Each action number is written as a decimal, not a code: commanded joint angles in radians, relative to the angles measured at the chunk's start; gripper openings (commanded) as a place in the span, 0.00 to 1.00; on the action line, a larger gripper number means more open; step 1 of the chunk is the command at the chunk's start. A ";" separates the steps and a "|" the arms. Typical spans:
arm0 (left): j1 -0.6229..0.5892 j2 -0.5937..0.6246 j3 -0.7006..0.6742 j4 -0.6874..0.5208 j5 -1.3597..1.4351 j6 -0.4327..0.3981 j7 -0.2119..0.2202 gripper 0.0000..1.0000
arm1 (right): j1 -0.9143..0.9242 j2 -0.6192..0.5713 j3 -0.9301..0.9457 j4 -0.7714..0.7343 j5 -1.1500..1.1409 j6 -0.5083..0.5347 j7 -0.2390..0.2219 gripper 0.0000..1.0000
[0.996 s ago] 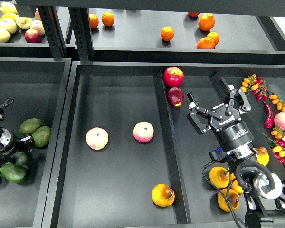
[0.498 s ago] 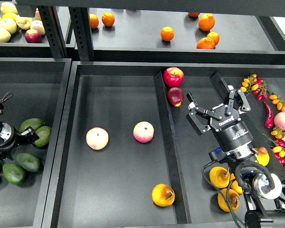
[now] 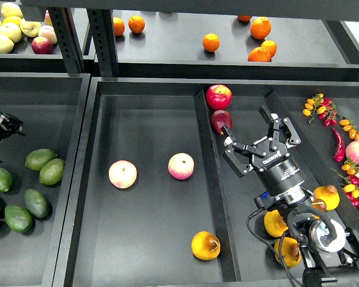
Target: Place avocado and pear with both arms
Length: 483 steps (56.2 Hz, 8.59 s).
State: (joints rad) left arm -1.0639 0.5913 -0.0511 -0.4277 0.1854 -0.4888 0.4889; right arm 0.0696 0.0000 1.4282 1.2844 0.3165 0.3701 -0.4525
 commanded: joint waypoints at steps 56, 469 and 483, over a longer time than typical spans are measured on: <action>0.561 -0.076 -0.883 -0.232 -0.690 0.000 0.000 0.99 | 0.009 -0.092 -0.158 -0.005 -0.102 -0.151 -0.036 1.00; 1.009 -0.591 -1.422 -0.712 -0.626 0.000 0.000 0.99 | 0.265 -0.664 -0.957 -0.151 -0.194 -0.252 -0.036 0.37; 1.010 -0.591 -1.423 -0.712 -0.626 0.000 0.000 0.99 | 0.265 -0.624 -0.957 -0.203 -0.224 -0.252 -0.036 0.40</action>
State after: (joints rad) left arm -0.0542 0.0000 -1.4728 -1.1383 -0.4402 -0.4887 0.4887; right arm 0.3344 -0.6353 0.4721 1.1024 0.0973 0.1184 -0.4886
